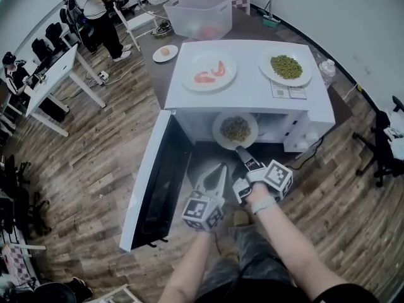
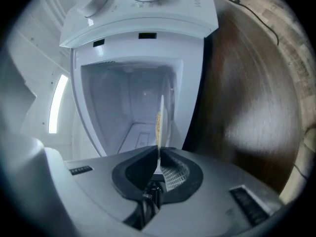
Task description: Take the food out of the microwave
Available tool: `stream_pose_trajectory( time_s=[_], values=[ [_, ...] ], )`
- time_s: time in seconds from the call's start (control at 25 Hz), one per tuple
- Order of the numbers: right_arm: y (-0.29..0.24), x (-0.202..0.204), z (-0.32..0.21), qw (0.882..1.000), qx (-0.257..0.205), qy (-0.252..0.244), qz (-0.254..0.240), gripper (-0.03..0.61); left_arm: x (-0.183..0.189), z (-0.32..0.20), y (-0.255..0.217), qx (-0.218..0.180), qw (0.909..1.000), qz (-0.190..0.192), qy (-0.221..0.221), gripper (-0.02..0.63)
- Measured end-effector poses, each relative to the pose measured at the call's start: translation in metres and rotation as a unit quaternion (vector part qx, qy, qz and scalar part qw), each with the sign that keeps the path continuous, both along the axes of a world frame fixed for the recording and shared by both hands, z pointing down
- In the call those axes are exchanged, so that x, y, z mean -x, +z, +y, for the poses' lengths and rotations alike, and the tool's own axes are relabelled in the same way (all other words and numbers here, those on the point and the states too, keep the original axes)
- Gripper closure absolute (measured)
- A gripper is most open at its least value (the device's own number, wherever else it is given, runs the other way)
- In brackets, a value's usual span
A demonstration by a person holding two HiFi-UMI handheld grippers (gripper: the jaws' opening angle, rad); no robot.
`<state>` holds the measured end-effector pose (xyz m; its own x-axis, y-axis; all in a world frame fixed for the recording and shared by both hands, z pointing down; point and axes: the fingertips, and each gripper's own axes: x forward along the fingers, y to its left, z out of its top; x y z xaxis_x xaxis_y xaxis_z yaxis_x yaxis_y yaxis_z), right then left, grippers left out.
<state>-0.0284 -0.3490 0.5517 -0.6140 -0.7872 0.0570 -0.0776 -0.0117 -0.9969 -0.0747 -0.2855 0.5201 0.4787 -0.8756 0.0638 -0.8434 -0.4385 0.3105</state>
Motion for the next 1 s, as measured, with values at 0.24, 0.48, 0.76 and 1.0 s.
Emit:
stream_pose_trajectory(
  time_s=[0.24, 0.48, 0.76, 1.0],
  values=[
    [-0.001, -0.001, 0.005, 1.0, -0.004, -0.001, -0.002, 0.563, -0.006, -0.004, 0.006, 0.022, 0.9994, 0.019, 0.019, 0.612],
    [0.0, -0.005, 0.009, 1.0, -0.006, -0.001, 0.0, 0.563, -0.015, -0.013, 0.011, 0.041, 0.9985, 0.012, 0.036, 0.591],
    [0.002, -0.008, 0.012, 1.0, -0.004, -0.001, -0.001, 0.565, -0.013, -0.025, 0.022, 0.061, 0.9976, -0.021, 0.027, 0.483],
    [0.004, -0.009, 0.014, 1.0, -0.004, -0.003, 0.003, 0.565, -0.01, -0.031, 0.024, 0.092, 0.9951, 0.031, 0.019, 0.443]
  ],
)
